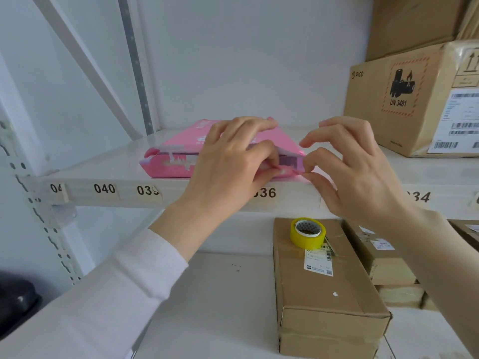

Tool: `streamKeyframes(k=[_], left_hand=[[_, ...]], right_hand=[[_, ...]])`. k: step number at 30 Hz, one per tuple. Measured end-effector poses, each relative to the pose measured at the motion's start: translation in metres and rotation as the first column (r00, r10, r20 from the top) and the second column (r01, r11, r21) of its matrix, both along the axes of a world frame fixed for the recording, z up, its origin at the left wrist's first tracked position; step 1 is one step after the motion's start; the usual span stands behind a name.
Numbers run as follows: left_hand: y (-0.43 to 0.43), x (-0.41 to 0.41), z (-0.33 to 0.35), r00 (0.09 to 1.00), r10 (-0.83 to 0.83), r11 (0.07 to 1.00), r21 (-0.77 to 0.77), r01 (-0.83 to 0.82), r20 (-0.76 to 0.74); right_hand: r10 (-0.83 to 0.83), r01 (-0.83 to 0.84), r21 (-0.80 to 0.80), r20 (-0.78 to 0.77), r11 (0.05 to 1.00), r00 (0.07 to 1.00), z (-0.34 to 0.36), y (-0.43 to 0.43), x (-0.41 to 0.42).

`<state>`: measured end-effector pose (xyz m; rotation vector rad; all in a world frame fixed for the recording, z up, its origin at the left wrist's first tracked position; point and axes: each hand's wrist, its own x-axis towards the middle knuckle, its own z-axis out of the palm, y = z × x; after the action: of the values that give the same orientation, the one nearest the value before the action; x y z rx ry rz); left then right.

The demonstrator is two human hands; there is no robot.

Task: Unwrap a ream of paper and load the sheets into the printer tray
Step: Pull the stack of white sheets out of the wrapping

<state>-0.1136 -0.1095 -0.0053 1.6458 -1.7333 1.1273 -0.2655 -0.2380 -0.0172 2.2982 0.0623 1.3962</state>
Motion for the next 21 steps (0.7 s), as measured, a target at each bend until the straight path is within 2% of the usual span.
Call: streamKeyframes(k=[5,8,12,16,19,21], left_hand=[[0.006,0.002,0.001,0.999,0.017,1.0,-0.011,-0.017,0.041],[0.019,0.012,0.001,0.989,0.096,0.995,-0.03,-0.093,0.115],[0.033,0.026,0.008,0.98,0.176,0.984,-0.048,-0.173,0.089],[0.034,0.031,0.012,0.987,0.148,0.989,-0.004,-0.148,0.063],[0.031,0.028,0.01,0.99,0.131,0.991,0.015,-0.132,0.055],[0.031,0.028,0.008,0.991,0.13,0.991,0.018,-0.131,0.046]], right_hand=[[-0.019,0.02,-0.031,0.051,0.999,0.999,0.0,0.001,-0.002],[-0.016,0.02,-0.042,0.101,0.999,0.995,-0.002,-0.001,-0.003],[-0.037,0.039,-0.01,0.188,0.999,0.981,0.001,-0.002,-0.006],[0.019,-0.02,0.007,0.125,1.0,0.992,0.0,0.021,0.007],[-0.057,0.053,0.075,0.054,0.996,0.997,-0.002,0.033,0.021],[-0.123,0.111,0.117,0.104,0.987,0.987,-0.002,0.031,0.024]])
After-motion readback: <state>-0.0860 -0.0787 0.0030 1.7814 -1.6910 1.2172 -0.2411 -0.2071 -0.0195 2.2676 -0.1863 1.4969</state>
